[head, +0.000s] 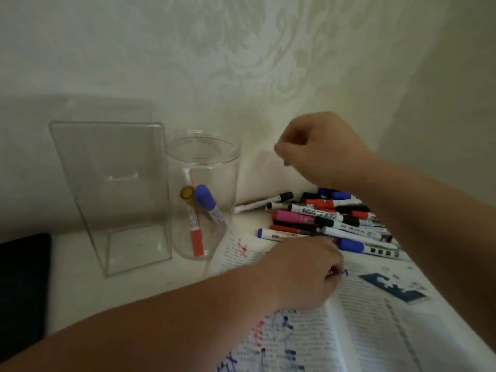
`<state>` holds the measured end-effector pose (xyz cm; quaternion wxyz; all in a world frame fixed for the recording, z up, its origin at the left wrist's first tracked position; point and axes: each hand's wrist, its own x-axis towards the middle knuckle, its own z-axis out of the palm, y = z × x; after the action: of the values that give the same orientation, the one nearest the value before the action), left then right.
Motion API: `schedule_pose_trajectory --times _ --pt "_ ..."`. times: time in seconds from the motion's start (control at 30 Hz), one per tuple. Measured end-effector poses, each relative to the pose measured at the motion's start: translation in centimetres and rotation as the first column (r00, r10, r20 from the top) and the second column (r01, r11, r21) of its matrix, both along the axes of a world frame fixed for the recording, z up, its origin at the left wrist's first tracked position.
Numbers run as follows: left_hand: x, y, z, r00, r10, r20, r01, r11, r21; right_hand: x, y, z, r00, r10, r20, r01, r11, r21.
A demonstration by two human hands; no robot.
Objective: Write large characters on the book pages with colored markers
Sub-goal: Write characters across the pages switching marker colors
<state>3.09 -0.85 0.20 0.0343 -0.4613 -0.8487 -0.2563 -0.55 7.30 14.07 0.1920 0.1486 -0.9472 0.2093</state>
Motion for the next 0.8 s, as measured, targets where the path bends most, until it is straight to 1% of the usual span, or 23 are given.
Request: schedule_pose_trajectory --times 0.03,0.07,0.1,0.13,0.17,0.2,0.27,0.3,0.33,0.37,0.43,0.47,0.5,0.53,0.57,0.6,0.63,0.67,0.73,0.8 --pt "0.1 0.0 0.0 0.999 -0.042 -0.001 0.042 0.999 0.013 0.0 0.9 -0.8 0.989 -0.021 0.149 -0.005 0.985 0.17" --pt "0.2 0.0 0.0 0.997 -0.078 -0.015 0.079 0.996 0.031 0.0 1.7 -1.8 0.958 -0.054 0.281 -0.043 0.944 0.328" --pt "0.2 -0.1 0.0 0.994 -0.103 -0.039 0.105 0.993 0.059 0.0 2.2 -2.7 0.922 -0.091 0.378 -0.092 0.894 0.439" --pt "0.3 -0.1 -0.1 0.992 -0.111 -0.063 0.117 0.988 0.1 0.0 2.7 -3.5 0.887 -0.127 0.444 -0.126 0.859 0.496" --pt "0.3 -0.2 -0.1 0.992 -0.1 -0.077 0.112 0.979 0.173 0.0 3.1 -4.1 0.863 -0.15 0.482 -0.144 0.842 0.52" --pt "0.3 -0.4 -0.2 0.994 -0.077 -0.076 0.096 0.955 0.281 0.0 3.4 -4.6 0.854 -0.165 0.494 -0.158 0.822 0.548" --pt "0.3 -0.5 -0.1 0.999 -0.026 -0.025 0.035 0.857 0.515 0.2 3.8 -5.3 0.854 -0.161 0.494 -0.216 0.755 0.619" --pt "0.2 -0.4 -0.1 1.0 0.003 0.008 -0.007 0.8 0.599 0.2 3.9 -5.7 0.857 -0.147 0.494 -0.244 0.728 0.641" --pt "0.0 -0.3 -0.2 0.999 0.034 0.04 -0.052 0.753 0.656 0.4 3.9 -6.0 0.854 -0.138 0.502 -0.258 0.725 0.639" --pt "-0.2 -0.2 -0.3 0.996 0.063 0.068 -0.093 0.717 0.691 0.6 3.9 -6.1 0.849 -0.129 0.513 -0.262 0.74 0.619" --pt "-0.6 0.0 -0.6 0.99 0.1 0.103 -0.143 0.68 0.719 0.8 3.9 -6.3 0.864 -0.113 0.491 -0.253 0.746 0.616" --pt "-0.7 0.0 -0.7 0.988 0.109 0.111 -0.156 0.674 0.722 0.8 4.2 -6.1 0.886 -0.117 0.449 -0.226 0.737 0.637" --pt "-0.7 0.1 -0.8 0.985 0.121 0.12 -0.17 0.674 0.719 0.8 4.5 -5.6 0.91 -0.127 0.394 -0.171 0.752 0.637" --pt "-0.7 0.1 -0.8 0.982 0.132 0.134 -0.188 0.677 0.711 0.9 5.0 -5.1 0.925 -0.157 0.345 -0.085 0.801 0.593" --pt "-0.8 0.2 -0.9 0.978 0.142 0.156 -0.21 0.684 0.699 1.1 5.7 -4.5 0.931 -0.188 0.312 0.006 0.864 0.503" --pt "-0.8 0.2 -0.9 0.971 0.154 0.18 -0.236 0.696 0.678 1.5 6.6 -4.0 0.927 -0.208 0.312 0.078 0.921 0.382" --pt "-0.8 0.3 -0.9 0.965 0.167 0.203 -0.26 0.712 0.652 2.2 7.4 -3.7 0.916 -0.198 0.35 0.122 0.966 0.227" --pt "-0.8 0.4 -0.9 0.958 0.179 0.223 -0.281 0.733 0.619 3.1 8.2 -3.8 0.901 -0.148 0.408 0.141 0.989 0.047" --pt "-0.8 0.5 -0.7 0.95 0.19 0.249 -0.298 0.788 0.538 5.5 9.7 -4.3 0.849 0.019 0.529 0.133 0.96 -0.248" --pt "-0.6 0.5 -0.6 0.957 0.139 0.254 -0.242 0.865 0.44 7.7 10.4 -5.6 0.804 0.177 0.567 0.097 0.902 -0.42"
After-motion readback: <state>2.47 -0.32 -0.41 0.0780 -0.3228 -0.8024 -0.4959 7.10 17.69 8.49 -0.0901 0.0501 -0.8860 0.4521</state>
